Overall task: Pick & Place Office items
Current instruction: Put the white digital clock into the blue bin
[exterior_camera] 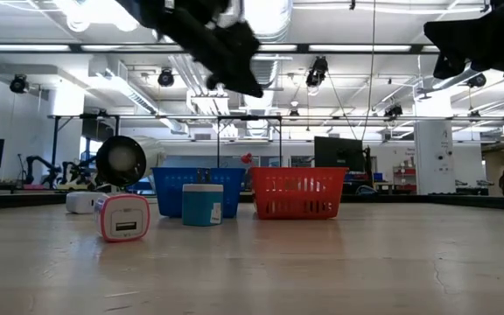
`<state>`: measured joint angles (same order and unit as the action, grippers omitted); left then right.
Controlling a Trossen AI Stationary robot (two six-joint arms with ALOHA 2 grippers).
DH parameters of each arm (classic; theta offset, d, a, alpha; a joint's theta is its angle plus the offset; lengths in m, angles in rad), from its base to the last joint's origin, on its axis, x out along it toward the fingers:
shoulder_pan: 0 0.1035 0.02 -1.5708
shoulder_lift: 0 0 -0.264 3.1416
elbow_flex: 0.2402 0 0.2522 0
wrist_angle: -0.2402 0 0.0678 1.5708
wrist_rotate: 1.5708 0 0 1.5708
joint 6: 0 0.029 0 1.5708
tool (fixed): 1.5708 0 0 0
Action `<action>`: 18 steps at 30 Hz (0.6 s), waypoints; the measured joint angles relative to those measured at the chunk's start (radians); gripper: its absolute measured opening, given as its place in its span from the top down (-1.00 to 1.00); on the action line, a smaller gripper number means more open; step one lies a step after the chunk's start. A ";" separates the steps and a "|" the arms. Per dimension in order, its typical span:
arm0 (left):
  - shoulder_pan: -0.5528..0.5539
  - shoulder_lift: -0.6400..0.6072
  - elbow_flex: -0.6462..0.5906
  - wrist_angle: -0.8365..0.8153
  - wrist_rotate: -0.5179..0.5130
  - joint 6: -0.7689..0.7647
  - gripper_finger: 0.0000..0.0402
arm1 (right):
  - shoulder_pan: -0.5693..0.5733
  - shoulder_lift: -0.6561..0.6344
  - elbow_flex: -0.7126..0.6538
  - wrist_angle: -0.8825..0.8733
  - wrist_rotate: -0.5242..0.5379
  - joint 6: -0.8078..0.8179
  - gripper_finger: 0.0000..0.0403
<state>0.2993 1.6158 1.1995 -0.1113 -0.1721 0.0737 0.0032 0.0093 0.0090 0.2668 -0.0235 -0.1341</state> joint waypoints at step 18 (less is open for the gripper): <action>0.101 0.629 0.806 -0.375 -0.009 -0.115 -0.06 | 0.000 0.000 0.000 -0.052 -0.003 0.023 0.96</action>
<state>0.3999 2.2446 2.0054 -0.4862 -0.1813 -0.0412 0.0036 0.0090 0.0093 0.2150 -0.0265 -0.1116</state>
